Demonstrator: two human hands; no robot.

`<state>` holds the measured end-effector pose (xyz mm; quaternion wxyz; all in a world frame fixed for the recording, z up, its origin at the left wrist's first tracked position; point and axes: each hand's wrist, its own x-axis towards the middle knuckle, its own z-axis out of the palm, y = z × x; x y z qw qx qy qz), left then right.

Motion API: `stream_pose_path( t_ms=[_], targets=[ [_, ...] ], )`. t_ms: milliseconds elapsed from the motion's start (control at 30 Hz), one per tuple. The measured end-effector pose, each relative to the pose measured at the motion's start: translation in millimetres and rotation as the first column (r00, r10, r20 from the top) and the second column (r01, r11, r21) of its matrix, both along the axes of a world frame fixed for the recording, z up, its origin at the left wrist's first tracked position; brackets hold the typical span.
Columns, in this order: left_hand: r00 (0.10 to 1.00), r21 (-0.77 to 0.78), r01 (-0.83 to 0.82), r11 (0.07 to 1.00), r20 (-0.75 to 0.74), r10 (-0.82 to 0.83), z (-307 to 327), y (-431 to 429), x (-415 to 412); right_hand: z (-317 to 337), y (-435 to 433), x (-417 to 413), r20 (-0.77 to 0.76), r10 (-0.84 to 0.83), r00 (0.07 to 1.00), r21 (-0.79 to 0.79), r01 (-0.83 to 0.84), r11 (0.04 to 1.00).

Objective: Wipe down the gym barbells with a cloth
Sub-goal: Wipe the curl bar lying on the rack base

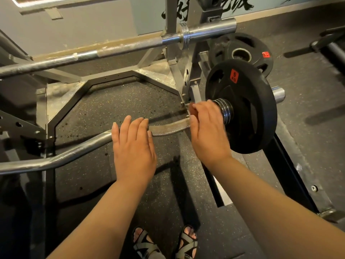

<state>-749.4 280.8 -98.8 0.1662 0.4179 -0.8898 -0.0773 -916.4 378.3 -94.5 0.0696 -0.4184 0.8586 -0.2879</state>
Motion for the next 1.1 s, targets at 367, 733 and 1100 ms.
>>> stream_pose_path(
  t_ms=[367, 733, 1100],
  targets=[
    [1.000, -0.003, 0.017, 1.000, 0.002, -0.017, 0.6, -0.9, 1.5, -8.2, 0.7, 23.0, -0.095, 0.214, 0.972, 0.096, -0.205, 0.974],
    [0.997, -0.005, 0.065, 0.998, 0.046, -0.065, -1.4, -4.9, 7.9, -9.9, -13.8, 65.8, 0.009, 0.179, 0.984, -0.031, -0.178, 0.983],
    [0.999, 0.013, 0.028, 1.000, -0.039, -0.028, 0.8, -9.4, 35.9, 2.8, -20.5, 75.8, 0.126, -0.040, 0.991, -0.075, 0.050, 0.996]
  ],
)
